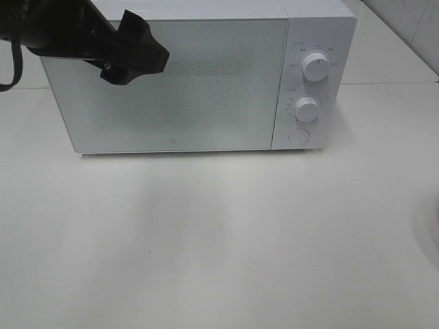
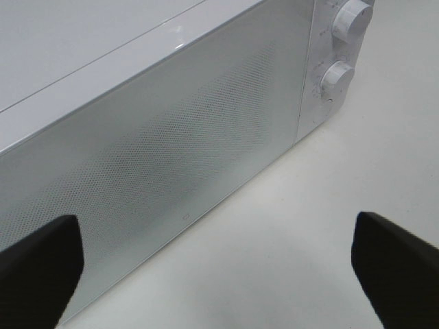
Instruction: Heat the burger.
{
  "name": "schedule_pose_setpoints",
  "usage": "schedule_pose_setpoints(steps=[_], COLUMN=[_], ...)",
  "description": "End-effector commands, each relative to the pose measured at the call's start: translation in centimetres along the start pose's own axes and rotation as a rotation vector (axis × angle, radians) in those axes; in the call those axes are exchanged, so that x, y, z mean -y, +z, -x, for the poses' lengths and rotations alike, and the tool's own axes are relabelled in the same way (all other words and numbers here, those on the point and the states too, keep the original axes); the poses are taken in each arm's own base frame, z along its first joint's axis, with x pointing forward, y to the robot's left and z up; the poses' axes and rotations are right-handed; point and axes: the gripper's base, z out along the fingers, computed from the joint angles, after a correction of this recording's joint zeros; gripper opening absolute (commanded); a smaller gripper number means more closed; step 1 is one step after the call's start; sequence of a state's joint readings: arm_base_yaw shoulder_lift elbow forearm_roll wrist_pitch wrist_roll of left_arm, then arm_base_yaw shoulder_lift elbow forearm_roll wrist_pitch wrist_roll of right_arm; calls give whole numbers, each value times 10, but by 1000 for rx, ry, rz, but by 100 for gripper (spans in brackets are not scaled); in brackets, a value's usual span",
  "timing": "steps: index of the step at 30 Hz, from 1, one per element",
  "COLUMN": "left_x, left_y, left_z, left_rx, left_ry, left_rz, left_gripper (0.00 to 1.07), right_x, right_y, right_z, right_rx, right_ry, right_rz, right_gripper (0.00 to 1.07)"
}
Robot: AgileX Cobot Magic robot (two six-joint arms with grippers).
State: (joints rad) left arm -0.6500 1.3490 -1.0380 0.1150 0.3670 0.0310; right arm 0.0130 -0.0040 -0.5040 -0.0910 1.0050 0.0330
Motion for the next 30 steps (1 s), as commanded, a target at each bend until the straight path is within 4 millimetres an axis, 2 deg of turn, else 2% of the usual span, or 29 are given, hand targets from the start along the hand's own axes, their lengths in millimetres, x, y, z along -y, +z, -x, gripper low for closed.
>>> schedule_pose_setpoints(steps=[1,2,3,4,5,6,7,9,11,12,17,18,24,28,30], left_x=[-6,-12,-29,-29,-37,-51,-51,-73,-81,-95,-113,-122,-139,-141,-136], left_y=[-7,-8,-10,-10,-11,-17,-17,-28,-32,-41,-53,-57,-64,-65,-64], left_z=[3,2,-1,-1,-4,-9,-9,-19,-22,-28,-39,-44,-66,-75,-86], left_rx=[12,11,1,1,-12,-45,-45,-101,-117,-145,-183,-200,-252,-283,-359], left_ry=[-37,-62,-123,-123,-145,-156,-156,-164,-173,-199,-266,-300,-447,-502,-516], left_rz=[10,22,60,60,80,117,117,174,196,239,294,322,352,348,319], left_gripper=[106,106,106,106,106,106,106,106,106,106,106,106,106,106,106], right_x=[0,0,0,0,0,0,0,0,0,0,0,0,0,0,0], right_y=[-3,-3,-3,-3,-3,-3,-3,-3,-3,-3,-3,-3,-3,-3,-3], right_z=[-2,-2,-2,-2,-2,-2,-2,-2,-2,-2,-2,-2,-2,-2,-2], right_rx=[35,35,35,35,35,35,35,35,35,35,35,35,35,35,35], right_ry=[-9,-9,-9,-9,-9,-9,-9,-9,-7,-7,-7,-6,-6,-6,-6], right_rz=[-5,-5,-5,-5,-5,-5,-5,-5,-5,-5,-5,-5,-5,-5,-5], right_gripper=[46,46,46,46,46,46,46,46,46,46,46,46,46,46,46])
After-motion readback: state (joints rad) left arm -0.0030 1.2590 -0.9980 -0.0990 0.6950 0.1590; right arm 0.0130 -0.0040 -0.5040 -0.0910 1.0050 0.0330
